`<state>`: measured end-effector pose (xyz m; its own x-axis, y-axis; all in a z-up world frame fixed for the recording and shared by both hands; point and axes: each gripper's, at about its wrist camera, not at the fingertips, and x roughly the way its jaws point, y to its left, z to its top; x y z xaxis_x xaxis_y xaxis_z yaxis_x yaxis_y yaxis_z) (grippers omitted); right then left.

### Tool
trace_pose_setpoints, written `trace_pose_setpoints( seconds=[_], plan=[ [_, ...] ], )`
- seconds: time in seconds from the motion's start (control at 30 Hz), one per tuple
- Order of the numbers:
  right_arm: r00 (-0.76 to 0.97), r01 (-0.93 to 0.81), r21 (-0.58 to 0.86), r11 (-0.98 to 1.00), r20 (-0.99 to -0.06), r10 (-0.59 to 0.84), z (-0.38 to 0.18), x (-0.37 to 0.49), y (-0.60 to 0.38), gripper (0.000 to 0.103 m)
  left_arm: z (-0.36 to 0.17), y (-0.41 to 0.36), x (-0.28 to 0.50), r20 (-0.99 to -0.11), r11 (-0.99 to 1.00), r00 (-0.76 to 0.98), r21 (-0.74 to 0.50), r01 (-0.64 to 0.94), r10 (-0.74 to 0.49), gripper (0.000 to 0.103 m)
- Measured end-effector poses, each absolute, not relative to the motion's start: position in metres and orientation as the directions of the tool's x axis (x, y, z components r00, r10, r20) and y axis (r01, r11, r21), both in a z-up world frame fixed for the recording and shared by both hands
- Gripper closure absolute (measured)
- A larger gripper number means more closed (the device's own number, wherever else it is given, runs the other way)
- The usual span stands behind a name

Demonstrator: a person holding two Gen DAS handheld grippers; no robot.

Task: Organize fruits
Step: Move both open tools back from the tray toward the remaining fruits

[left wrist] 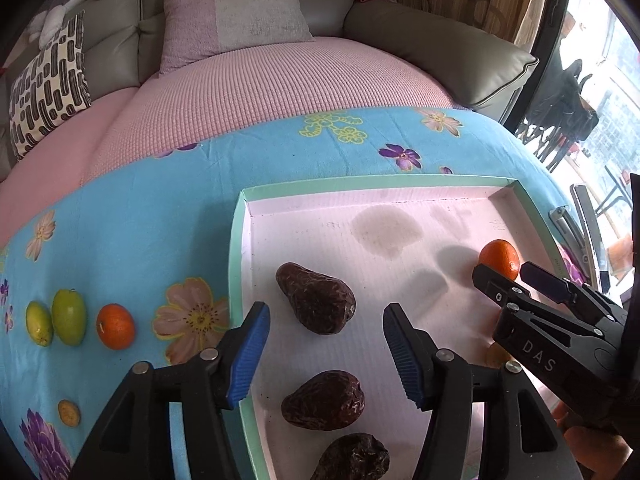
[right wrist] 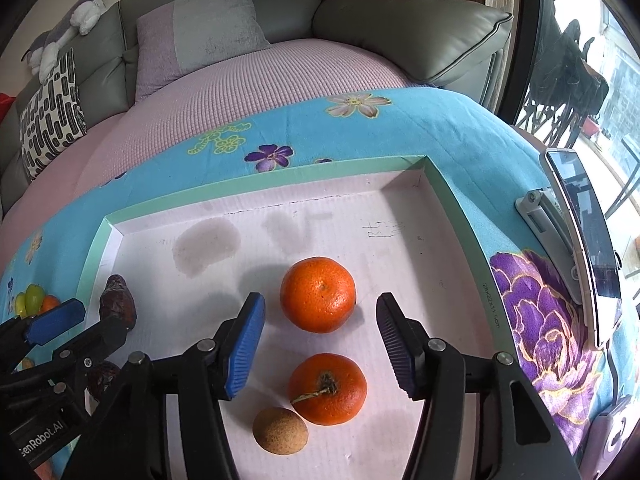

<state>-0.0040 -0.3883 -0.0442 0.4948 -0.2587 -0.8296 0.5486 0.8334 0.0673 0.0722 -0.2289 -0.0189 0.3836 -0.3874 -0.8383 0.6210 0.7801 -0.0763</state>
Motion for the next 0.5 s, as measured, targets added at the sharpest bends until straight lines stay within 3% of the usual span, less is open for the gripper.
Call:
trace_pose_setpoints(
  seconds=[0.13, 0.23, 0.3, 0.5],
  plan=[
    [0.487, 0.550, 0.056, 0.833, -0.832, -0.266, -0.045, -0.004, -0.388, 0.021, -0.011, -0.218, 0.074, -0.827, 0.806, 0.432, -0.042, 0.590, -0.360, 0.022],
    [0.482, 0.548, 0.048, 0.835, -0.834, -0.269, -0.046, -0.003, -0.387, 0.017, -0.011, -0.207, 0.082, -0.827, 0.837, 0.463, -0.017, 0.547, -0.320, 0.012],
    [0.484, 0.544, 0.044, 0.838, -0.833, -0.270, -0.047, -0.003, -0.386, 0.008, -0.012, -0.199, 0.088, -0.825, 0.857, 0.481, -0.007, 0.516, -0.297, 0.001],
    [0.463, 0.552, -0.011, 0.834, -0.827, -0.318, -0.043, -0.003, -0.380, 0.008, -0.015, -0.180, 0.101, -0.812, 0.897, 0.531, 0.022, 0.442, -0.241, 0.000]
  ],
)
